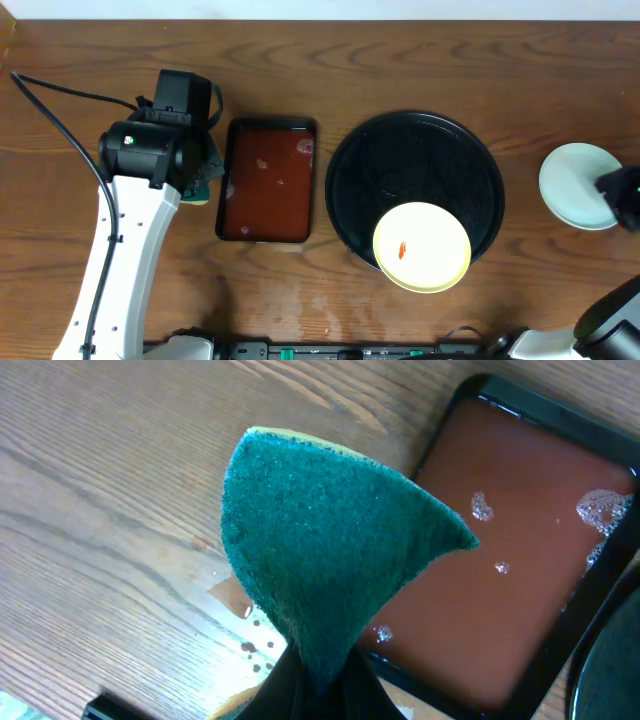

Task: Clean dirty plates on tray and stack at the side
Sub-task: 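Grasp the yellow plate rim with the right gripper and center it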

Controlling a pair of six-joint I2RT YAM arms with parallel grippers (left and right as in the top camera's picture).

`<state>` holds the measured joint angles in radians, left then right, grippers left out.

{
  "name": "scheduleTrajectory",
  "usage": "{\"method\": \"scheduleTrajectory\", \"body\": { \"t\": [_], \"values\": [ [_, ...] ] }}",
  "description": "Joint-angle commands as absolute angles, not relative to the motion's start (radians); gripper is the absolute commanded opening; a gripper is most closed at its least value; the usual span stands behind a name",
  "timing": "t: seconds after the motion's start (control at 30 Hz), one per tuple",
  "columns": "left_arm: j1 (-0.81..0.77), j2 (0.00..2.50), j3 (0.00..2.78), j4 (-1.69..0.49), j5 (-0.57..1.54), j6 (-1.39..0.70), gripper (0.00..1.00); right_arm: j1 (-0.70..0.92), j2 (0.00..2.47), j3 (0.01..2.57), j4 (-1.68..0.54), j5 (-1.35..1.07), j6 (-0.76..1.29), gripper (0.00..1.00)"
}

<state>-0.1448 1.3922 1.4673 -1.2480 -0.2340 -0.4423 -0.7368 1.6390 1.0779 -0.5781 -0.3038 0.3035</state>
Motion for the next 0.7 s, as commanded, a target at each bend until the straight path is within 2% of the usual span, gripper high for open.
{"method": "scheduleTrajectory", "body": {
  "t": [0.0, 0.2, 0.33, 0.67],
  "values": [
    [-0.141, 1.386, 1.473, -1.245, -0.229, -0.447, 0.08, -0.653, 1.641, 1.083, -0.653, -0.442, 0.232, 0.5],
    [-0.141, 1.386, 1.441, -1.226, -0.228, -0.447, 0.09, -0.434, 1.641, 1.083, -0.945, -0.505, 0.088, 0.5],
    [-0.141, 1.386, 1.423, -1.21, -0.22, -0.447, 0.09, -0.294, 1.641, 1.083, -1.057, -0.501, 0.043, 0.47],
    [-0.141, 1.386, 1.422, -1.203, -0.22, -0.447, 0.09, -0.063, 1.641, 1.082, -1.073, -0.214, 0.104, 0.45]
  ]
}}
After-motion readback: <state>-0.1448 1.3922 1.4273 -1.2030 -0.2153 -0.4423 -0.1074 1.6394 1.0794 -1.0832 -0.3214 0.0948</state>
